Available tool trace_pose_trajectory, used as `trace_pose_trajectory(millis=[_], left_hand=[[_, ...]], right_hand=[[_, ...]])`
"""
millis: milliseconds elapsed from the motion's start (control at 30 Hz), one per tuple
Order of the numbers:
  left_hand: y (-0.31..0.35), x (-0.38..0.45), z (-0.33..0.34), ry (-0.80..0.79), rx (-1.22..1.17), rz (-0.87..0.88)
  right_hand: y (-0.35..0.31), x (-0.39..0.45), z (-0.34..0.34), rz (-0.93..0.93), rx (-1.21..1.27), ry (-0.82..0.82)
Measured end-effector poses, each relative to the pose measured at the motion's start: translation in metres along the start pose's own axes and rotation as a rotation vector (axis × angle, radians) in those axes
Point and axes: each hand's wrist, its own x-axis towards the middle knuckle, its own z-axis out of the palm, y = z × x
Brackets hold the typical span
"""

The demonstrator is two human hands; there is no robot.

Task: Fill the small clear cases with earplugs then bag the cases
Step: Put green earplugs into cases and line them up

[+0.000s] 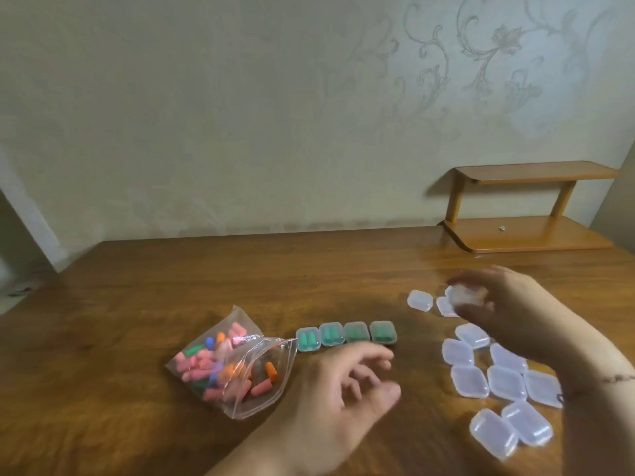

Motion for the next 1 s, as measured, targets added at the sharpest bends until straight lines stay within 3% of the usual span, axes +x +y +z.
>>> trace_pose_trajectory(millis=[133, 233, 600, 1000], left_hand=[[0.008, 0.005, -0.018, 0.059, -0.925, -0.396], [0.007, 0.005, -0.024, 0.123, -1.159, -0.406], [0.006, 0.003, -0.027, 0.191, -1.347, -0.272], [0.003, 0.003, -0.019, 0.256, -1.419, -0.310]], right_hand=[[-0.071, -0.014, 0.011, -0.467, 0.420, -0.044], [-0.090, -0.021, 0.026, -0.639, 0.414, -0.042], [-0.094, -0.019, 0.042, -0.697, 0.339, 0.182], [-0.095, -0.015, 0.056, -0.685, 0.221, 0.297]])
